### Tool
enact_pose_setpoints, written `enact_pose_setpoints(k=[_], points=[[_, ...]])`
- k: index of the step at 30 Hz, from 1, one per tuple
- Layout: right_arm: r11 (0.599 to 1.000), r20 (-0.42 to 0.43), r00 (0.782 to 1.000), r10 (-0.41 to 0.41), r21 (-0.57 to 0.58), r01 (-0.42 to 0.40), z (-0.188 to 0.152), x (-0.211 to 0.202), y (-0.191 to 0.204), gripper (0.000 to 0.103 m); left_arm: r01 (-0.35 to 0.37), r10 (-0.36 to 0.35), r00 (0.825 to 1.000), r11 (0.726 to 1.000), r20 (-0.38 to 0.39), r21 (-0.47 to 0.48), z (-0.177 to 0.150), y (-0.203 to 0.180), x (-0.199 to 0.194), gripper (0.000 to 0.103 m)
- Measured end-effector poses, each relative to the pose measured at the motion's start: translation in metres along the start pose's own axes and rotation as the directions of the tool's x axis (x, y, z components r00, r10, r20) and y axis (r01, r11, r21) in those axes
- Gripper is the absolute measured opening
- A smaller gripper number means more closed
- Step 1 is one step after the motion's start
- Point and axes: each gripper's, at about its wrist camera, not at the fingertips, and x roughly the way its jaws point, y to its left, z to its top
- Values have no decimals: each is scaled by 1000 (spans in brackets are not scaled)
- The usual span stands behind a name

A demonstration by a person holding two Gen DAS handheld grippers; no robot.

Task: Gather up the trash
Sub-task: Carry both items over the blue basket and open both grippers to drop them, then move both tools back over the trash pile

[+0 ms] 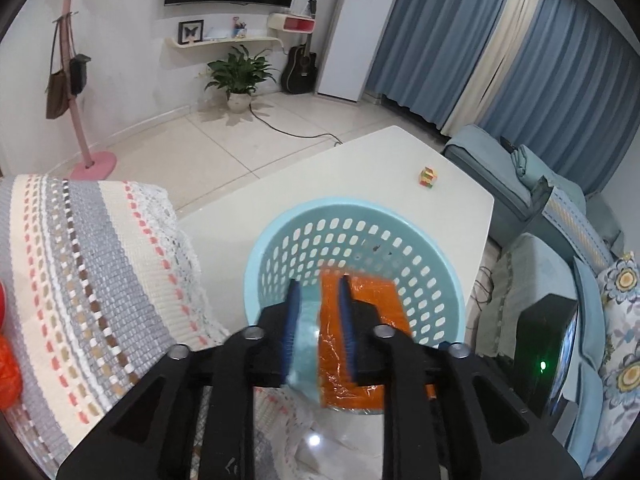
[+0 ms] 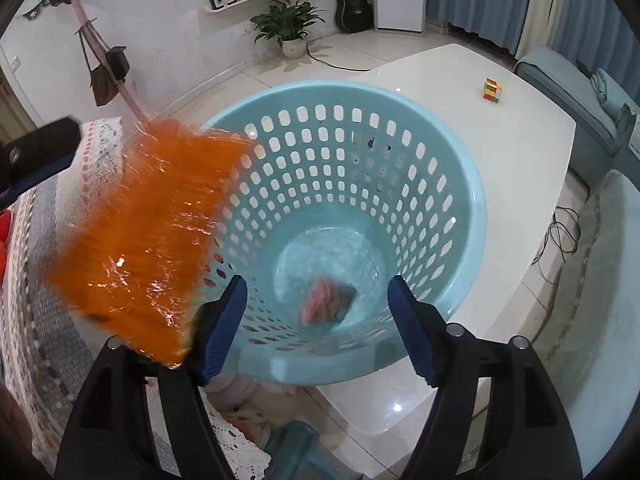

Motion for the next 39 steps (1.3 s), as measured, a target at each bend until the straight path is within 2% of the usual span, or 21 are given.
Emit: enact_pose_setpoints(k=[7,12,17,21,26,29,31,35,39], points=[[999,-2,999,34,-9,-34,-10,-6,0,70,-8,8,1000,999,-6,-32,-7,11,-6,28],[999,24,999,48,-23,-47,-11,-19,8,70,-20,20,1000,1000,18,-18,-13,12,-23,31],[994,93,992,84,-83,-77,-11,-49,29,70,-20,21,997,1000,80,-11,-22,18,-61,35],[985,165,978,126,-141,-103,-13,-80,54,70,-22,25,988,1000,152,-20,-31,29,-107,45],[957,242,937,254,-206,-206,-19,-122,91,70,-62,76,965,996,252,-64,-50,55,-174,51],[929,282,904,321,-277,-244,-30,-144,121,78,-75,108,951,989,288,-126,-62,78,-207,53],[909,296,887,353,-334,-250,-39,-155,143,79,-101,147,940,982,306,-161,-73,93,-229,53],[865,258,886,386,-434,-251,-62,-159,193,79,-176,241,918,959,316,-221,-99,126,-262,59],[830,202,893,402,-491,-263,-85,-151,227,79,-286,370,877,915,307,-285,-132,166,-290,62]])
